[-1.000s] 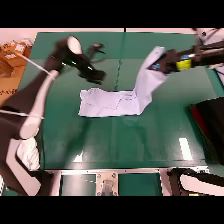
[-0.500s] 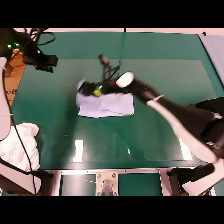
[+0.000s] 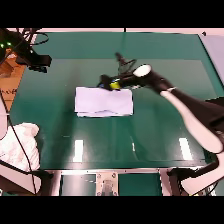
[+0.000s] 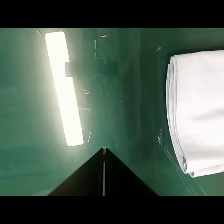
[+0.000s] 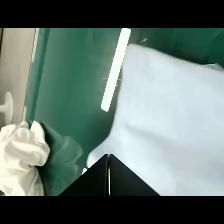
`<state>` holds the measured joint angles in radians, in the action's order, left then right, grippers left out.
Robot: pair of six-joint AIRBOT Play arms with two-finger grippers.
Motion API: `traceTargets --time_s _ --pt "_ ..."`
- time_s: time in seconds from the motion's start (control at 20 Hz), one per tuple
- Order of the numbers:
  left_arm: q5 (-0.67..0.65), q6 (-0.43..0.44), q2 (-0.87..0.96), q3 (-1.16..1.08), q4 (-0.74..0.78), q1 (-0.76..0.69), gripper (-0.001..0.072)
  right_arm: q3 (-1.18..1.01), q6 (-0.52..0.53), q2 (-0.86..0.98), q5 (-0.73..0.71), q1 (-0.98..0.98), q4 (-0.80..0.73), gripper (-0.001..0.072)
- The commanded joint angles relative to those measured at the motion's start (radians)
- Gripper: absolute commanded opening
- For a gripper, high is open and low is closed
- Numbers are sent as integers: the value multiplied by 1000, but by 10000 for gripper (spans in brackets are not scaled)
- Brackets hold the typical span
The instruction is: Fold the shirts.
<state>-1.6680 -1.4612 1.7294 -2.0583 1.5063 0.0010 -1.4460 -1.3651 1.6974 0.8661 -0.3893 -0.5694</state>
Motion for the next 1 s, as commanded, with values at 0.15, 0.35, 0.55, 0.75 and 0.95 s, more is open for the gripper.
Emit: traceTargets --time_s 0.15,0.35,0.55,0.75,0.95 --pt "11 -5 -1 -1 2 2 25 342 53 -214 167 404 -113 564" --pt "8 -5 -1 -1 1 2 25 395 68 -117 161 426 -111 563" --pt "10 -8 -1 -1 1 2 25 377 145 -3 100 298 45 563" --pt "6 -8 -1 -1 1 2 25 280 154 70 76 196 140 550" --pt "1 -7 -1 -1 1 2 25 143 150 61 137 201 177 16"
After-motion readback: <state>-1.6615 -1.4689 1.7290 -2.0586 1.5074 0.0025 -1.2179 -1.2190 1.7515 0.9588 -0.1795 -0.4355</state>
